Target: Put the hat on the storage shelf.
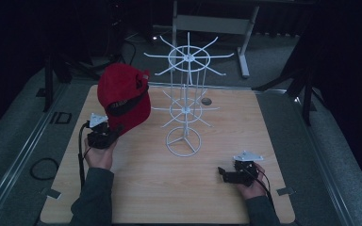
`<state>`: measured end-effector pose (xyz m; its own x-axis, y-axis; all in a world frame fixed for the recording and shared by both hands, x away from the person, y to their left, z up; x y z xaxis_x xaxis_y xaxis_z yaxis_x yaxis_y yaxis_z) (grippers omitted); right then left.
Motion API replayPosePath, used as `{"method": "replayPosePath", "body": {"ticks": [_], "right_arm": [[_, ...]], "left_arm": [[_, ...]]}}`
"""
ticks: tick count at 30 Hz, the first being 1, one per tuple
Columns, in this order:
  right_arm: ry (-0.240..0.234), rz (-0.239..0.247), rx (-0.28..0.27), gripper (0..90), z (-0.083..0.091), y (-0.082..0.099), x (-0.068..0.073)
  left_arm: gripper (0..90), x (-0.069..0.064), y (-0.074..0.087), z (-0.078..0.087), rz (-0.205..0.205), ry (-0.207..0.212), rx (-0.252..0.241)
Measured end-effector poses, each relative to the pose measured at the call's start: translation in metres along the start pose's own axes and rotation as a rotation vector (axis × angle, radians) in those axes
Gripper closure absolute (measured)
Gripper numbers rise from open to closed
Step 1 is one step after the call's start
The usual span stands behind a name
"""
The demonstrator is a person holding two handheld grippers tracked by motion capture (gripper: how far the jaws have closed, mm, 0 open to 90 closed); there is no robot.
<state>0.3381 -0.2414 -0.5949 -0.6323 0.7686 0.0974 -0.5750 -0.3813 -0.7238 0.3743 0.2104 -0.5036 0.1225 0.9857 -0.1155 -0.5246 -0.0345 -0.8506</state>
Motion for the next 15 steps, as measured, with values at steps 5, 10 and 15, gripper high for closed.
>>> {"method": "replayPosePath", "body": {"ticks": [5, 10, 15], "right_arm": [[0.0, -0.002, -0.001, 15.0, 0.0, 0.0, 0.0], [0.0, -0.001, -0.001, 15.0, 0.0, 0.0, 0.0], [0.001, 0.002, -0.003, 15.0, 0.0, 0.0, 0.0]], "left_arm": [[86.1, -0.002, -0.005, 0.005, 0.003, 0.0, -0.015], [86.1, -0.004, -0.01, 0.008, -0.004, 0.003, -0.029], [86.1, -0.004, -0.013, 0.011, -0.003, 0.004, -0.037]]}}
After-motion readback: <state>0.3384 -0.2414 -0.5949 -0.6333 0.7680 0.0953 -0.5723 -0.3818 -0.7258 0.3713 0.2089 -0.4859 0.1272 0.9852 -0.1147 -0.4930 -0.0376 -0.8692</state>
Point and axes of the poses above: each handheld gripper's, and its own axes: z roughly backward along the jaws, y roughly out of its underside, x roughly to its left, the point moved 4 cm from there along -z, roughly forward along the jaws, and after that the axes turned 9 degrees about -y, right-handed, at the moved point
